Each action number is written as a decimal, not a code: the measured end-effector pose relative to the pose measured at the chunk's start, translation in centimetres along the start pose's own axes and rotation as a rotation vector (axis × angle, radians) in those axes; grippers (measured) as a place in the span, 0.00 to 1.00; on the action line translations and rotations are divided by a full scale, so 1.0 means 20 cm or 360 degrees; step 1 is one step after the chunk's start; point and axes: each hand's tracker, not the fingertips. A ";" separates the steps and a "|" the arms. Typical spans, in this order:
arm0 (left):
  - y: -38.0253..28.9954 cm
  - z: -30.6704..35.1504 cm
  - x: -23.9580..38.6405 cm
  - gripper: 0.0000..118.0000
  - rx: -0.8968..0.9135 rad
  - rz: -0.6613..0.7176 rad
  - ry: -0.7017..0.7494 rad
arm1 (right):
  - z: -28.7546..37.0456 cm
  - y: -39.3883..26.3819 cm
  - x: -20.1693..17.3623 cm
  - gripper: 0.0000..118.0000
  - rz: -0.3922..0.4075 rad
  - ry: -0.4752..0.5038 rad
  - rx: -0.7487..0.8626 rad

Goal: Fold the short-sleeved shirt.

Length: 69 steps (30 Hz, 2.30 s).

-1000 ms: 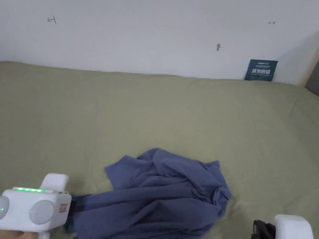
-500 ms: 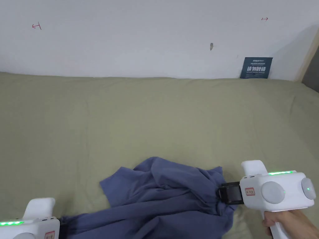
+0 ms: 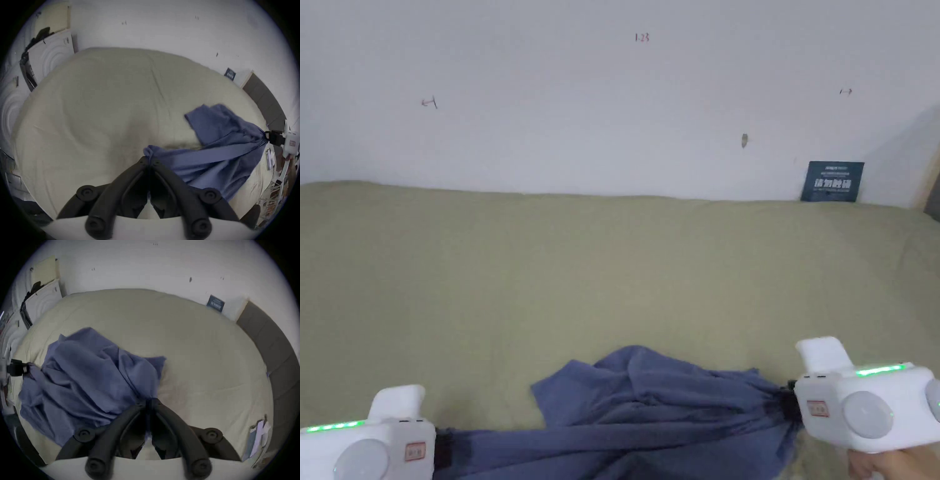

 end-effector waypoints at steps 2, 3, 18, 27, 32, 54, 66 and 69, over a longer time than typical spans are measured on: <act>0.05 0.16 0.00 0.01 0.0093 -0.0037 0.0014 | 0.17 0.03 0.10 0.03 -0.0097 0.0090 0.0066; 0.07 0.25 0.00 0.01 0.0137 -0.0056 0.0017 | 0.25 0.04 0.11 0.03 -0.0095 0.0086 0.0127; 0.48 1.16 0.24 0.01 0.0686 -0.0141 -0.0037 | 1.26 0.36 0.09 0.03 -0.0064 -0.0060 0.0659; 0.88 1.27 0.50 0.01 0.0798 -0.0207 0.0021 | 1.34 0.70 0.19 0.03 -0.0053 -0.0216 0.0752; 1.15 1.24 0.60 0.01 0.0833 -0.0209 0.0089 | 1.24 0.97 0.21 0.03 -0.0032 -0.0292 0.0752; 1.50 0.23 0.69 0.01 0.0683 -0.0210 0.0305 | 0.09 1.37 0.16 0.03 -0.0013 -0.0443 0.0592; 0.80 -0.13 0.50 0.01 0.0369 -0.0327 0.0185 | -0.10 0.56 0.13 0.03 -0.0008 -0.0328 0.0317; 0.57 -0.04 0.46 0.01 0.0341 -0.0310 0.0143 | -0.01 0.36 0.12 0.03 -0.0009 -0.0314 0.0262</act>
